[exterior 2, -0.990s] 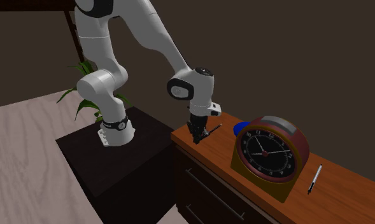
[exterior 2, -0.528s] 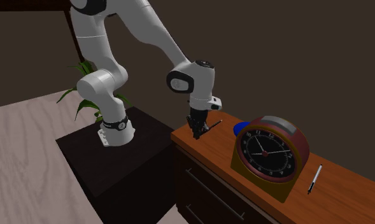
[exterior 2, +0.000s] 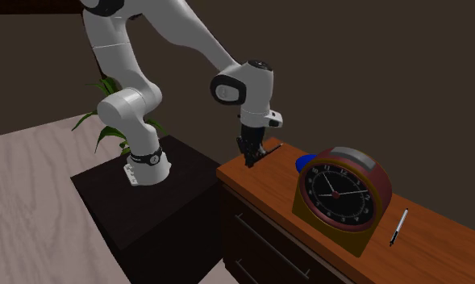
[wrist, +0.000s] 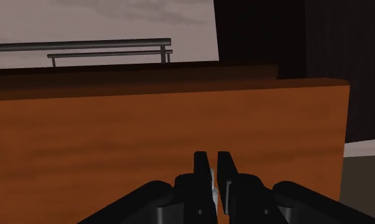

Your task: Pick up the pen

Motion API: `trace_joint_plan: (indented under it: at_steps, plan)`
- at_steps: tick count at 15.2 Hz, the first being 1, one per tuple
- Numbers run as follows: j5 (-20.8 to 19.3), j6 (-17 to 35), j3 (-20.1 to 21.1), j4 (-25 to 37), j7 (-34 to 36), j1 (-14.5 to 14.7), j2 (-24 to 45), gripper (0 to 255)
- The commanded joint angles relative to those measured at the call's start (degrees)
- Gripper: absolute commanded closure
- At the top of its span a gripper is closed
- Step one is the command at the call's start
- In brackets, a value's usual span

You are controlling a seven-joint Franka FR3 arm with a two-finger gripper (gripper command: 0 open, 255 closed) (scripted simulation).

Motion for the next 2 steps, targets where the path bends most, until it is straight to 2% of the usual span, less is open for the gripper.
trace_joint_plan:
  at_steps: [1, 2]
  plan:
    - [0.0, -1.1, 0.0, 0.3, 0.0, 0.0, -0.7, 255]
    - [0.0, -1.1, 0.0, 0.3, 0.0, 0.0, -0.7, 255]
